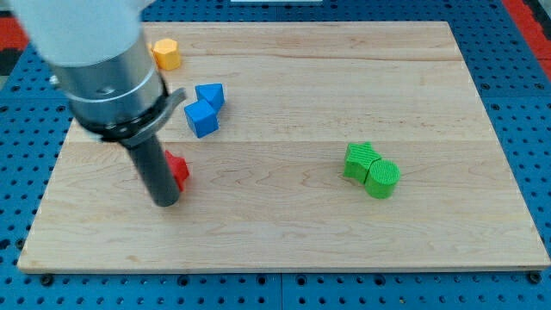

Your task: Move the red circle top right to the blue blocks

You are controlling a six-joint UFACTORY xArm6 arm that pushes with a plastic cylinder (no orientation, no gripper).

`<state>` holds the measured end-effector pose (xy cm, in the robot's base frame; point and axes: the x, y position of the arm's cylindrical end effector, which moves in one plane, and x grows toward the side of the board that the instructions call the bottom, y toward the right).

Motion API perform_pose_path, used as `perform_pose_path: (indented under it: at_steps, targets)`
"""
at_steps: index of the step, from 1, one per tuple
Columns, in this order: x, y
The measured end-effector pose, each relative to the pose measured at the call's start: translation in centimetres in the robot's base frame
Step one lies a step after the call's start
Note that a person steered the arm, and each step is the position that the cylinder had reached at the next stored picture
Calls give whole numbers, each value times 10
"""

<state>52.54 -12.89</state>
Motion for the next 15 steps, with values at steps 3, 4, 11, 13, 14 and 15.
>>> perform_pose_path:
  at_steps: [3, 4, 11, 13, 14, 15]
  targets:
    - [-53, -56]
    - [-106, -31]
    - [-280, -11]
    - [-215, 116]
    - [-211, 81]
    - [-156, 80]
